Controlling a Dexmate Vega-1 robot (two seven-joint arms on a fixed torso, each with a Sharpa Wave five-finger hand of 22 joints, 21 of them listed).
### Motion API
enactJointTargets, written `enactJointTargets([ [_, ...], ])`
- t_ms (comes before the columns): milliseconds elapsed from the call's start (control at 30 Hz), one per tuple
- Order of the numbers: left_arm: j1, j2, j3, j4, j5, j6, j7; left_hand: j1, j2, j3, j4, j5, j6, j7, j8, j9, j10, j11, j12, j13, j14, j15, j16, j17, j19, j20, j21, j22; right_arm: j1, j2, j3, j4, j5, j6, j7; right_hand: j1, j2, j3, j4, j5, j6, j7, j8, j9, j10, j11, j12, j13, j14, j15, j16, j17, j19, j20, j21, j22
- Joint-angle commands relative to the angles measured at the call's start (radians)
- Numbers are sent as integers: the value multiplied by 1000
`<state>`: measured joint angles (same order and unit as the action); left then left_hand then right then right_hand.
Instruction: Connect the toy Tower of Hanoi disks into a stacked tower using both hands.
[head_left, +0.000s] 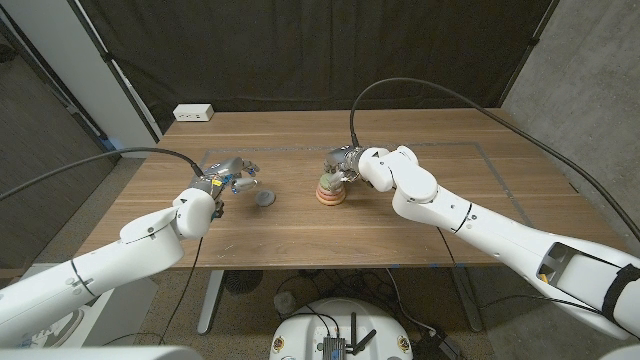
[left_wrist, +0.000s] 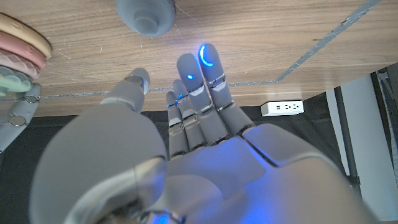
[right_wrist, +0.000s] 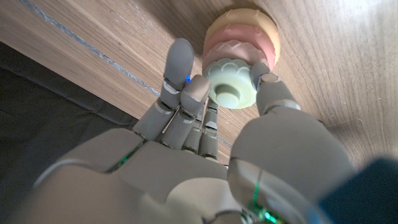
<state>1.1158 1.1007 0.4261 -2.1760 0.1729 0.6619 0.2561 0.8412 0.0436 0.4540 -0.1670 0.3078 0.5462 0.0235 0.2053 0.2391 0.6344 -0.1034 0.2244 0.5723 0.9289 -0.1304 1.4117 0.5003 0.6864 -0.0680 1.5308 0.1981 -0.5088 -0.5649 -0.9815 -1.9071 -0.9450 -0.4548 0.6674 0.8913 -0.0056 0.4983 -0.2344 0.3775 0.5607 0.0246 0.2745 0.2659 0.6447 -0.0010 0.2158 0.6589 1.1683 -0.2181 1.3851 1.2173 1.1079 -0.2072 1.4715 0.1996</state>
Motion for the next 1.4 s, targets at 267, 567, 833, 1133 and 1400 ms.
enactJointTargets([
  [267, -8, -5, 10, 9, -3, -4, -2, -4, -6, 10, -2, 4, 9, 3, -1, 5, 5, -2, -6, 6, 9, -89, 5, 3, 3, -133, 5, 2, -6, -9, -10, -8, -50, -8, 5, -18, 23, 70, 73, 3, 21, -73, -8, 9, 29, -104, -24, -7, -39, -2, -25, -9, -26, -14, -13, -6],
  [567, -22, -3, 20, 14, -2, -9, -20, -4, -6, 12, -3, 4, 7, 3, -2, 5, 3, -2, -7, 5, 7, -89, 6, 3, 1, -131, 6, 3, -5, -15, -8, -24, -72, 0, 47, -35, 5, 64, 74, 0, -13, -68, -27, 8, -9, -97, -31, -17, -55, -2, -41, -11, -39, -13, -21, -10],
  [833, -19, -6, 18, 20, -4, -16, -13, -4, -6, 13, -3, 3, 10, 2, -1, 5, 3, -1, -8, 5, 8, -89, 8, 5, 0, -131, 6, 3, 8, -10, -18, -25, -120, 14, 92, -48, -44, 48, 63, -14, -94, -76, -61, 5, -75, -95, -35, -32, -80, -3, -65, -18, -57, -13, -32, -11],
  [1133, -6, -4, 9, 24, -13, -20, -5, -6, -6, 14, -2, 3, 16, 0, 1, 6, 8, -4, -6, 5, 7, -89, 7, 3, 1, -131, 5, 1, 6, 8, -15, -16, -150, 24, 114, -32, -71, 32, 65, -41, -166, -49, -78, 2, -133, -83, -35, -46, -94, -3, -91, -40, -69, -13, -42, -12],
  [1400, -7, -5, 9, 28, -13, -27, -3, -7, -5, 15, -1, 3, 20, -2, 2, 6, 8, -7, -6, 6, 8, -89, 9, 3, 0, -131, 4, 0, -4, 13, 0, -21, -163, 21, 119, -45, -86, 16, 74, -67, -217, -28, -82, -3, -173, -54, -35, -59, -103, -3, -111, -44, -79, -12, -48, -11],
])
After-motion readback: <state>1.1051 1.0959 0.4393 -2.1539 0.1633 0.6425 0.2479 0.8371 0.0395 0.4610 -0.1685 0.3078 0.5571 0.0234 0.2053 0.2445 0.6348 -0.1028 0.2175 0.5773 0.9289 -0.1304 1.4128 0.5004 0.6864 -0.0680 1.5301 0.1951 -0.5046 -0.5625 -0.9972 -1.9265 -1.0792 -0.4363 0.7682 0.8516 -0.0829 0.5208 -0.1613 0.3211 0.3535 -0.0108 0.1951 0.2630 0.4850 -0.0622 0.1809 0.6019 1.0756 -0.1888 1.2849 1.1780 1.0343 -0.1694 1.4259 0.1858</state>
